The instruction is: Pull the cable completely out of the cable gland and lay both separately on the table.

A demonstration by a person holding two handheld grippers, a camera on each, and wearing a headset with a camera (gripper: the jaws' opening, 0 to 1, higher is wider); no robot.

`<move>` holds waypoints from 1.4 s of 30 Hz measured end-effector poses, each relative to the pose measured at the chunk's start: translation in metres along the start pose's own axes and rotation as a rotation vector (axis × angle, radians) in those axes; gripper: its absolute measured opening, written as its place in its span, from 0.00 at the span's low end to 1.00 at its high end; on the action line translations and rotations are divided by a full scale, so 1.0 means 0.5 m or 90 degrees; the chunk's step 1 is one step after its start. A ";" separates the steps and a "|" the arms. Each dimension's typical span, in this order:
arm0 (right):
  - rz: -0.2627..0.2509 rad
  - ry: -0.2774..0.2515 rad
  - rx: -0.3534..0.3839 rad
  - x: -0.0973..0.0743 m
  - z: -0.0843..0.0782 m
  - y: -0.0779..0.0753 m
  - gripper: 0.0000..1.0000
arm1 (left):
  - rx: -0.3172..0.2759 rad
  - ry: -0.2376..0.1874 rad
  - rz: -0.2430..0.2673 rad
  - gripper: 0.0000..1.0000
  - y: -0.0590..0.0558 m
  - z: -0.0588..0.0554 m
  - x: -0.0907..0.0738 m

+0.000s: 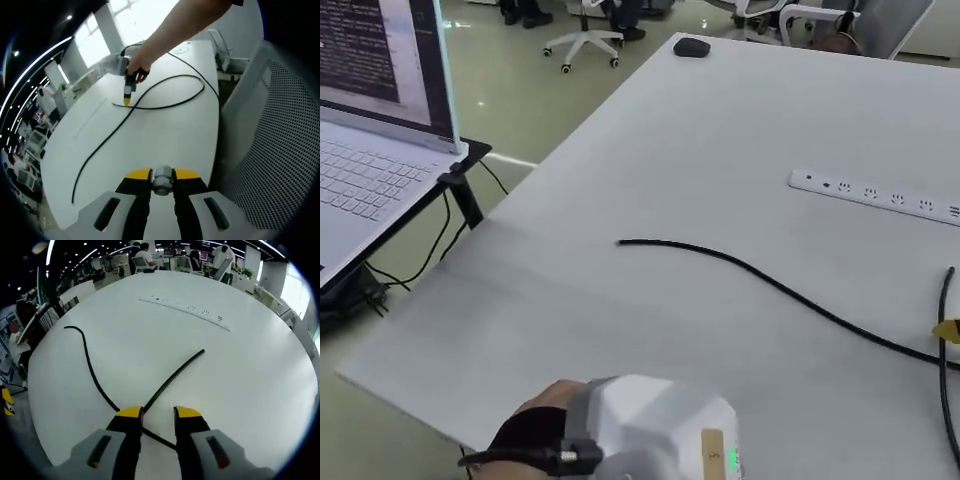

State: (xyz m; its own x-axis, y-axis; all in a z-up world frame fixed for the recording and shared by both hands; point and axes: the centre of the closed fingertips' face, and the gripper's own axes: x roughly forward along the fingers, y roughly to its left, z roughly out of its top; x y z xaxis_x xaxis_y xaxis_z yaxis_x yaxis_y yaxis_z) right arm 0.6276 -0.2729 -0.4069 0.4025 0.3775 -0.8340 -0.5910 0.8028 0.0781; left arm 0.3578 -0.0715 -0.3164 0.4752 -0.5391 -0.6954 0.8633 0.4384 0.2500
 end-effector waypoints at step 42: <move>0.118 -0.114 0.005 -0.446 -0.269 0.505 0.23 | -0.026 0.023 -0.192 0.18 0.003 -0.010 0.151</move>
State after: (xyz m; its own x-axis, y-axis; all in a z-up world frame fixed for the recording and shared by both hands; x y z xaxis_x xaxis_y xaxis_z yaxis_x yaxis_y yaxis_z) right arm 0.2945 -0.2164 -0.2749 0.4050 0.5936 -0.6954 -0.6609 0.7157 0.2260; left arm 0.3942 -0.1080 -0.3719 0.1917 -0.6238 -0.7577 0.9567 0.2912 0.0023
